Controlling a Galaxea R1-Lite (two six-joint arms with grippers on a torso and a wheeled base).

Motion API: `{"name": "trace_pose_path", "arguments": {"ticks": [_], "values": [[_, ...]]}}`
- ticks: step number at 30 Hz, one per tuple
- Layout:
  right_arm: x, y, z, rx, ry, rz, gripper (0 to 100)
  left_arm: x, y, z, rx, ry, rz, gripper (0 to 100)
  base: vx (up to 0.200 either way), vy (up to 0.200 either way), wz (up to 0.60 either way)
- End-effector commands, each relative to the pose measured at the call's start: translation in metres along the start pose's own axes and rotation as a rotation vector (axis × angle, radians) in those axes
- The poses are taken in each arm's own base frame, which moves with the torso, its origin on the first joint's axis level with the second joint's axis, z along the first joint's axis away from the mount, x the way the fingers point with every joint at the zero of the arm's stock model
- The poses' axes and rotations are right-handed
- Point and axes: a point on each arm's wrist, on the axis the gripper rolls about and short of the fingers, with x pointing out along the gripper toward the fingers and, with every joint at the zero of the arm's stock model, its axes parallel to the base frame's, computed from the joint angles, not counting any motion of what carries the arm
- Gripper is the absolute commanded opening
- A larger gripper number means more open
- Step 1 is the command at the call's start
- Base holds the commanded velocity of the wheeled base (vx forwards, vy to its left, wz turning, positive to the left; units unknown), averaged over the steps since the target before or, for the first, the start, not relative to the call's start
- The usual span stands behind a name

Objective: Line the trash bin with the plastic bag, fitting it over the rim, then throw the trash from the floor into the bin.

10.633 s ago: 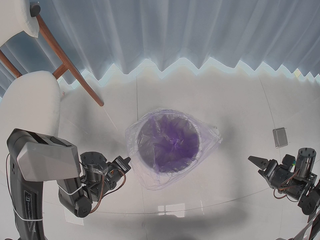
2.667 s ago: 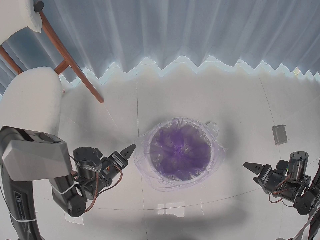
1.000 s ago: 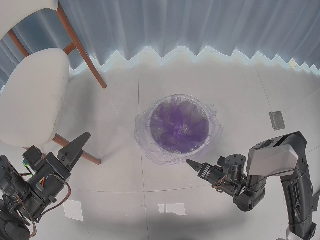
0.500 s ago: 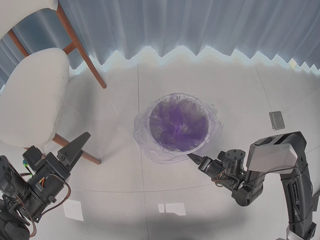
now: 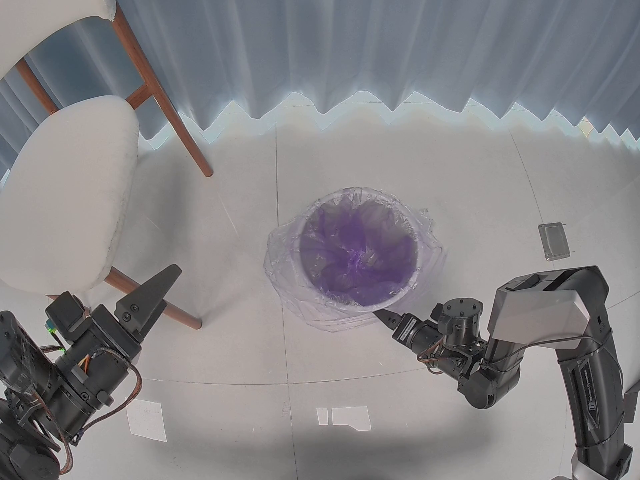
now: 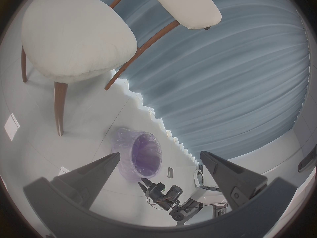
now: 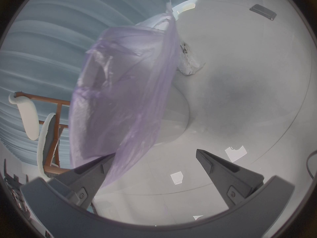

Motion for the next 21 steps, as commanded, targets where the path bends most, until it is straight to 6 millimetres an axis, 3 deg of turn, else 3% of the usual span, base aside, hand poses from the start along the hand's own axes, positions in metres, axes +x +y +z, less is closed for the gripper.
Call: {"name": "trace_pose_path", "arguments": {"ticks": [1, 12, 13, 21], "values": [[0.0073, -0.0018, 0.0041, 0.002, -0.024, -0.014, 100, -0.0027, 0.0024, -0.0018, -0.001, 0.01, 0.013, 100, 0.0, 0.0, 0.0], [0.0122, -0.0042, 0.0076, 0.004, -0.041, -0.013, 100, -0.002, 0.0032, -0.0026, 0.001, 0.014, 0.018, 100, 0.0, 0.0, 0.0], [0.0125, -0.0035, 0.0074, 0.003, -0.041, -0.011, 0, -0.0022, 0.003, -0.0024, 0.001, 0.013, 0.017, 100, 0.0, 0.0, 0.0], [0.0133, -0.0053, 0.0067, 0.004, -0.044, -0.01, 0, -0.0025, 0.0029, -0.0017, 0.001, -0.004, 0.027, 100, 0.0, 0.0, 0.0]]}}
